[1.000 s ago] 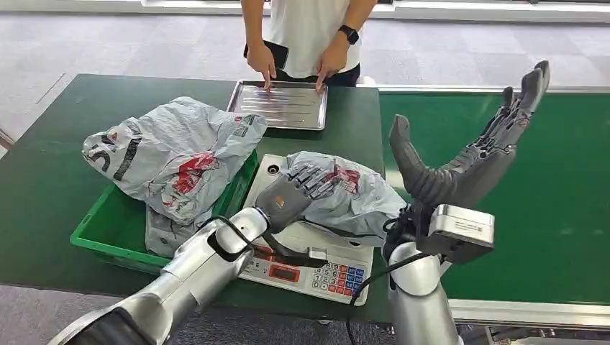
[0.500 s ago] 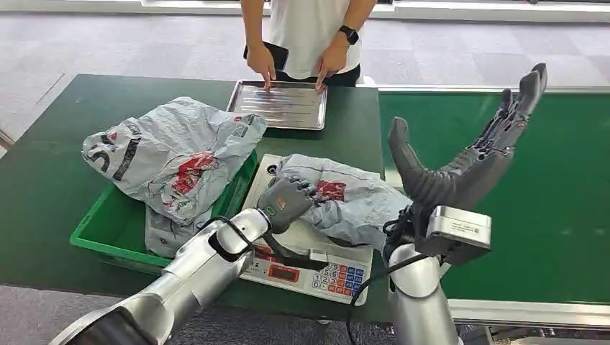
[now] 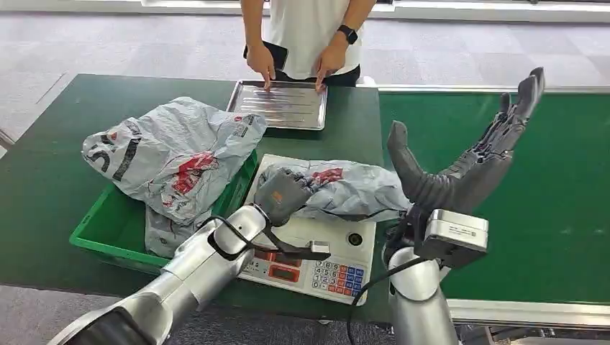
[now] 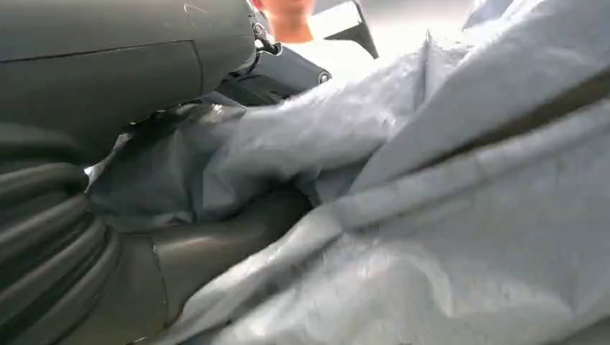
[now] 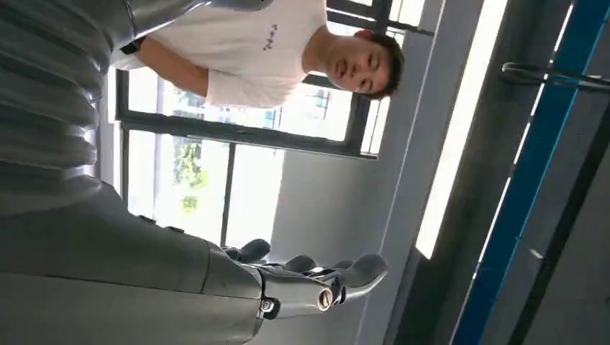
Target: Moved the parcel from conveyor to table for the left to box.
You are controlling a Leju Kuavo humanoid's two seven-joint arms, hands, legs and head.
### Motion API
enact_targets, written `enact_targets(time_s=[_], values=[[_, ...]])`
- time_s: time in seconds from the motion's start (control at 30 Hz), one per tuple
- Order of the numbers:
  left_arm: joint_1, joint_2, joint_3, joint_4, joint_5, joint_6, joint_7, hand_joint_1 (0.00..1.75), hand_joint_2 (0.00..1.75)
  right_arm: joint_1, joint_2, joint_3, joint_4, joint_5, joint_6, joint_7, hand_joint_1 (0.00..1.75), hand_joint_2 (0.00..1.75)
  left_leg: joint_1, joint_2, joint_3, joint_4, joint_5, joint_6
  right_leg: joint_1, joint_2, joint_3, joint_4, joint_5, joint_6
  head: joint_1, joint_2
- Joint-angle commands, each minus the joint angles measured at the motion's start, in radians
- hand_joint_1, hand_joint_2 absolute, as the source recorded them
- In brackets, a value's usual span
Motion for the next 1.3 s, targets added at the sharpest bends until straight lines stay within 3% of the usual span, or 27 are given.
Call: enact_targets(time_s=[0.03, 1.3], values=[[-0.031, 0.034, 0.028, -0.043, -0.005, -0.009, 0.004, 1.75, 1.75, -0.007, -0.014, -0.037, -0.004, 0.001, 0.001, 0.003, 0.0, 1.75, 0.0, 0.001, 0.001, -0.001, 0.0, 0.001, 0.0, 0.0, 0.001, -0.001, 0.0, 0.0, 0.0, 0.0], [-0.031, 0.034, 0.028, -0.043, -0.005, -0.009, 0.004, 1.75, 1.75, -0.007, -0.014, -0.037, -0.004, 0.001, 0.001, 0.003, 0.0, 1.75, 0.0, 0.0, 0.001, -0.001, 0.0, 0.001, 0.0, 0.0, 0.001, -0.001, 0.0, 0.0, 0.0, 0.0]])
